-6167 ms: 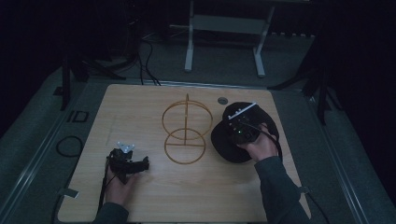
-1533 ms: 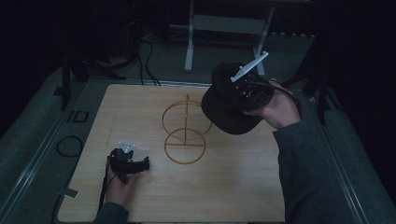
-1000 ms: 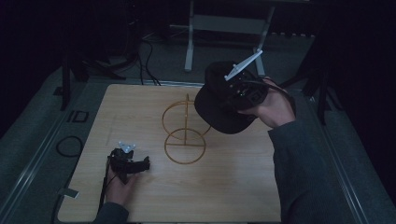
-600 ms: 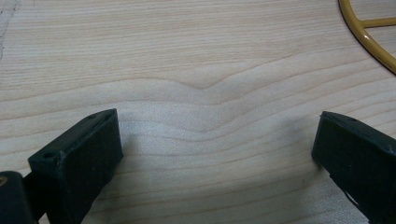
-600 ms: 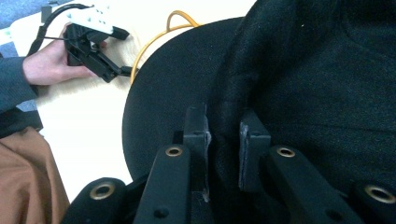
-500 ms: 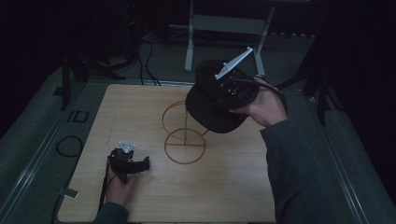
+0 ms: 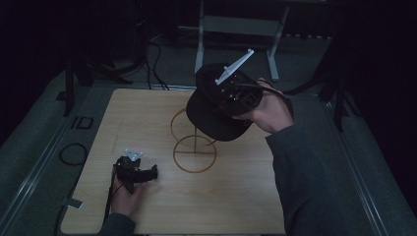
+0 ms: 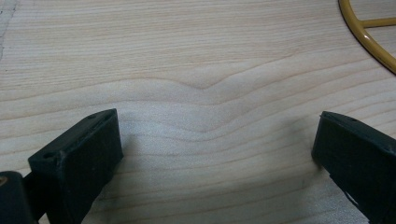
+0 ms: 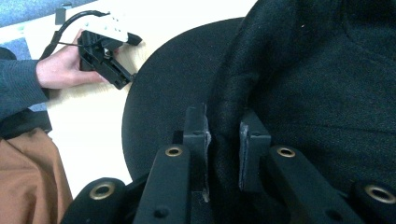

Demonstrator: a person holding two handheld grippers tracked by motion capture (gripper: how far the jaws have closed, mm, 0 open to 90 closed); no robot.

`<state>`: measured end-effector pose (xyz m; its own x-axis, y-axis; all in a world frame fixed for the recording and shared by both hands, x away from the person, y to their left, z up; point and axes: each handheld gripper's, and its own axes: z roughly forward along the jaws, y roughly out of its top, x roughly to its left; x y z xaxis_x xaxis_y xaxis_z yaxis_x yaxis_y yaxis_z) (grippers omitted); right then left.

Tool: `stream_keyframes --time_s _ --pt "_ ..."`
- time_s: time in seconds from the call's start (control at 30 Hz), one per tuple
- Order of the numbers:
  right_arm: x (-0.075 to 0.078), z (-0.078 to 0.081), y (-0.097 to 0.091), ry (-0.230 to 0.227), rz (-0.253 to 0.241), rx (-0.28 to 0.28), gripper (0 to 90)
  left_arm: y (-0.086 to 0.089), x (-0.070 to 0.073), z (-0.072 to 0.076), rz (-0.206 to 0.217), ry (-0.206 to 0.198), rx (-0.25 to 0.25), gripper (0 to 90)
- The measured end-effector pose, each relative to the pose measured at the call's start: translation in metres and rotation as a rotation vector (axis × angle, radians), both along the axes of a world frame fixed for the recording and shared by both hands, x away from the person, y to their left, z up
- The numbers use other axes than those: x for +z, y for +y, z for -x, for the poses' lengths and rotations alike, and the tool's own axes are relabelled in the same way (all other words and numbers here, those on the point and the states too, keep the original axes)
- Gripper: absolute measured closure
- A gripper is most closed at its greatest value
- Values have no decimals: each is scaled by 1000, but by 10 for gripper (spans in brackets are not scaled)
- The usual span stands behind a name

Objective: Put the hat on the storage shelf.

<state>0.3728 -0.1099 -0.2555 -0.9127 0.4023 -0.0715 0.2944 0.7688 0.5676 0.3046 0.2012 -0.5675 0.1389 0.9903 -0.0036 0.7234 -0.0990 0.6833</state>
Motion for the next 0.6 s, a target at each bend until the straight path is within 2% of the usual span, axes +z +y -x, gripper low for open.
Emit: stream_keyframes --time_s 0.6 --pt "-2 3 32 10 21 68 775 0 0 0 0 0 0 12"
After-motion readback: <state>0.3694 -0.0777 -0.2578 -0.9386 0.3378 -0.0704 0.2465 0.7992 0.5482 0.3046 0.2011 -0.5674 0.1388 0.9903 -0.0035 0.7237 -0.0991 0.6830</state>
